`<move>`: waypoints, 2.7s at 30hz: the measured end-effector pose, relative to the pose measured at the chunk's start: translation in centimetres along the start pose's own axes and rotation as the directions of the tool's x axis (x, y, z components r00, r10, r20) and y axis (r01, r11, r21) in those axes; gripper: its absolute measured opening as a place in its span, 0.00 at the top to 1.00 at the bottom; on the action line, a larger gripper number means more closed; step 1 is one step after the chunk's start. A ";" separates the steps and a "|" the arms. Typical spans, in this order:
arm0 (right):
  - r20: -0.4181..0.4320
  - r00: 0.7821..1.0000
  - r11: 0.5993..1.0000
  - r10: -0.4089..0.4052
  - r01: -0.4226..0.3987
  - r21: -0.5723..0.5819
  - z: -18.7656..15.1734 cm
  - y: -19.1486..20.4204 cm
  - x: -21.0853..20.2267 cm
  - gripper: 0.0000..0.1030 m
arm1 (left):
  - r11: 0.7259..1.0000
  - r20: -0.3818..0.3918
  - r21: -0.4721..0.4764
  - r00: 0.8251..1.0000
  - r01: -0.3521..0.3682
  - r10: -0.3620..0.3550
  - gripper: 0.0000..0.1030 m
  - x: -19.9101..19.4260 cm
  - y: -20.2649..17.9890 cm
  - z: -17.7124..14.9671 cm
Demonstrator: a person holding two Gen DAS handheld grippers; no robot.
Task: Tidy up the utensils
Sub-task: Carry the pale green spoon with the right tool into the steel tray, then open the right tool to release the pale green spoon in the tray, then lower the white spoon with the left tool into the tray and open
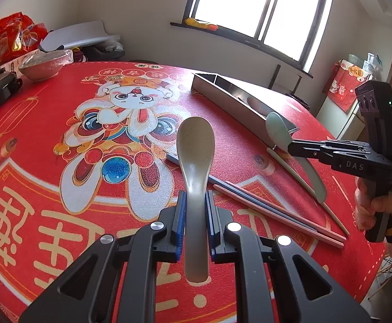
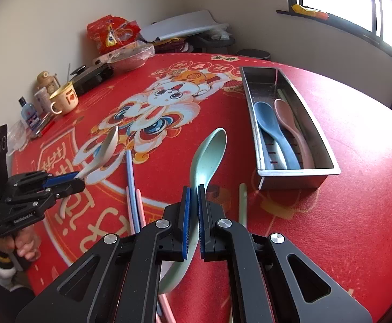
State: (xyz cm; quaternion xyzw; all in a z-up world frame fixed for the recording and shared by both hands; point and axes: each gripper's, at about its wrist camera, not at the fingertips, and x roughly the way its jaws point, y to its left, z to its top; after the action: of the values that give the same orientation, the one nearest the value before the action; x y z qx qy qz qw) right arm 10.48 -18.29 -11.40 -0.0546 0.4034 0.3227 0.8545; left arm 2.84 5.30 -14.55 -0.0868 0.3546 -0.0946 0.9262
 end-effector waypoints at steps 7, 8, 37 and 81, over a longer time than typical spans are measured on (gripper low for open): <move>0.017 0.989 0.987 -0.150 0.151 -0.048 4.4 -3.4 -0.3 0.95 | 1.000 -0.004 -0.001 1.000 -0.007 0.007 0.87 0.0 0.0 0.0; 0.017 0.981 0.979 -0.192 0.192 -0.069 5.2 -3.9 0.0 0.95 | 1.000 -0.005 -0.001 1.000 -0.008 0.008 0.87 0.0 0.0 0.0; -0.022 0.954 0.949 -0.298 0.294 -0.112 8.8 -8.0 5.0 0.93 | 0.999 -0.032 -0.007 0.999 -0.032 0.031 0.87 0.5 0.1 0.1; 0.140 0.969 0.893 -0.203 0.125 0.432 -0.8 -15.8 -1.2 0.16 | 0.971 -0.155 -0.227 0.982 0.071 -0.108 0.87 12.2 -10.4 12.9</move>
State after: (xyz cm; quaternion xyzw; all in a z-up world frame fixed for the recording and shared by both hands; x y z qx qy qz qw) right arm 18.84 -31.54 -13.69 0.1261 0.3777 0.1586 0.9035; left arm 19.24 -6.38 -10.52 -0.1966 0.4345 -0.1033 0.8729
